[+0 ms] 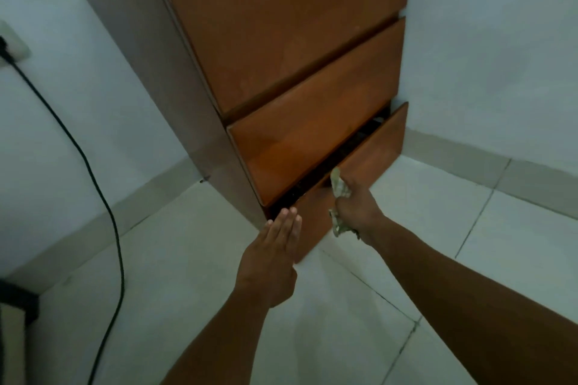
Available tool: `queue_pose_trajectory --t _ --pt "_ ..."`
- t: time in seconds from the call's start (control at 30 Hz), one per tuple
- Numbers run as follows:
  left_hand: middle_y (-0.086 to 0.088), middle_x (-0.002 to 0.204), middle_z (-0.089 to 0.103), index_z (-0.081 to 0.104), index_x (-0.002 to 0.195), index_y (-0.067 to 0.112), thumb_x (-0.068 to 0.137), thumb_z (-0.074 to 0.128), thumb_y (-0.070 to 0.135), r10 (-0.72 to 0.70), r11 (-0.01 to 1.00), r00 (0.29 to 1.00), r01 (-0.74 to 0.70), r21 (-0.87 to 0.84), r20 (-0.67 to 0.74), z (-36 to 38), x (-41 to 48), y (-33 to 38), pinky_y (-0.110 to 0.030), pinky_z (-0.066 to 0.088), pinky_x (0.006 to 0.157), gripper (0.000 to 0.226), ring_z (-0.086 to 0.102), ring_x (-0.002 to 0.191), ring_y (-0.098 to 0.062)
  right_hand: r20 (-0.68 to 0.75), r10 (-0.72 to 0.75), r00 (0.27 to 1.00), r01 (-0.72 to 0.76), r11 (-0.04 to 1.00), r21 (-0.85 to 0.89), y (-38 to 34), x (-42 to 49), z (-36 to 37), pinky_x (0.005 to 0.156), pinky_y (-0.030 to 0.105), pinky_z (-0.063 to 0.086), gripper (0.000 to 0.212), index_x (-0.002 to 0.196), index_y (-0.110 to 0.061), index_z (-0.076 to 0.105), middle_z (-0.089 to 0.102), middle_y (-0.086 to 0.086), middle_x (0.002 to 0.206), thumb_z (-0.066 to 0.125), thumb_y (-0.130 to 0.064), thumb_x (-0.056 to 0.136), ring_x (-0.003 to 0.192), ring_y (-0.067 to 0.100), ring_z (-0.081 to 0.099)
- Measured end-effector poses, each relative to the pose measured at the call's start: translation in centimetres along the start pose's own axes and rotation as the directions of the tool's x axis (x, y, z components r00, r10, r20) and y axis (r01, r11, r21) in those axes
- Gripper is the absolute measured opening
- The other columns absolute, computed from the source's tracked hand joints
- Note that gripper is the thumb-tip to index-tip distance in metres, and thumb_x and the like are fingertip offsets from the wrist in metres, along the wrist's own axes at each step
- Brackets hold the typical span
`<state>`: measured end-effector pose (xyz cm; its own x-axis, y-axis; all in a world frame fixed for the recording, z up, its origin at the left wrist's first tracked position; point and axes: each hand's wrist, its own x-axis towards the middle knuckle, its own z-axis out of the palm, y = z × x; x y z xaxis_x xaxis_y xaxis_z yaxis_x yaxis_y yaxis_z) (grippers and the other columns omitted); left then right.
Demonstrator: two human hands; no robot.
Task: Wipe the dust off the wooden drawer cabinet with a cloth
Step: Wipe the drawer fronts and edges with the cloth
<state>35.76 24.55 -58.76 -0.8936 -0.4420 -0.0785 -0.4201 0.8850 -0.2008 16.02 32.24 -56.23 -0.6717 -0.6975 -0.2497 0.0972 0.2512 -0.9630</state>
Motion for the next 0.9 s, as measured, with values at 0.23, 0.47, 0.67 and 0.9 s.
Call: queue_pose_trajectory --t 0.23,0.47,0.67,0.9 --pt "-0.011 0.156 -0.044 -0.030 0.151 0.006 0.099 0.041 0.034 -0.074 0.993 0.997 0.073 0.093 0.004 1.0 0.1 0.5 -0.040 -0.024 0.117 0.093 -0.039 0.146 -0.027 0.064 -0.043 0.997 0.049 0.993 -0.106 1.8 -0.8 3.7 0.097 0.025 0.041 0.059 0.153 -0.015 0.029 0.048 0.009 0.146 0.048 -0.002 0.099 0.118 0.019 0.050" --pt "-0.016 0.153 -0.047 -0.034 0.148 0.002 0.100 0.040 0.035 -0.067 0.983 0.998 0.068 0.171 -0.014 1.6 0.2 0.3 -0.044 -0.027 0.114 0.094 -0.042 0.143 -0.031 -0.028 -0.060 0.998 0.055 0.988 -0.141 3.4 0.2 4.3 0.085 0.018 0.049 0.060 0.156 -0.024 0.028 0.056 0.010 0.137 0.046 -0.006 0.101 0.111 0.023 0.061" --pt "-0.017 0.153 -0.048 -0.037 0.146 0.001 0.100 0.037 0.031 -0.060 0.971 0.998 0.066 0.228 -0.032 1.5 0.2 0.3 -0.044 -0.028 0.113 0.092 -0.041 0.144 -0.031 -0.044 -0.039 0.998 0.031 0.984 -0.175 4.4 1.2 4.3 0.097 0.034 0.051 0.068 0.156 -0.029 0.025 0.052 0.010 0.144 0.049 -0.003 0.098 0.122 0.028 0.059" --pt "-0.020 0.153 -0.047 -0.036 0.146 -0.001 0.100 0.039 0.039 -0.136 0.953 0.991 0.134 0.271 -0.013 2.0 1.4 -0.3 -0.045 -0.027 0.115 0.097 -0.041 0.143 -0.033 0.006 -0.017 1.000 0.018 0.974 -0.225 3.9 2.9 4.6 0.101 0.042 0.053 0.076 0.157 -0.030 0.025 0.051 0.012 0.147 0.048 0.002 0.092 0.125 0.032 0.059"
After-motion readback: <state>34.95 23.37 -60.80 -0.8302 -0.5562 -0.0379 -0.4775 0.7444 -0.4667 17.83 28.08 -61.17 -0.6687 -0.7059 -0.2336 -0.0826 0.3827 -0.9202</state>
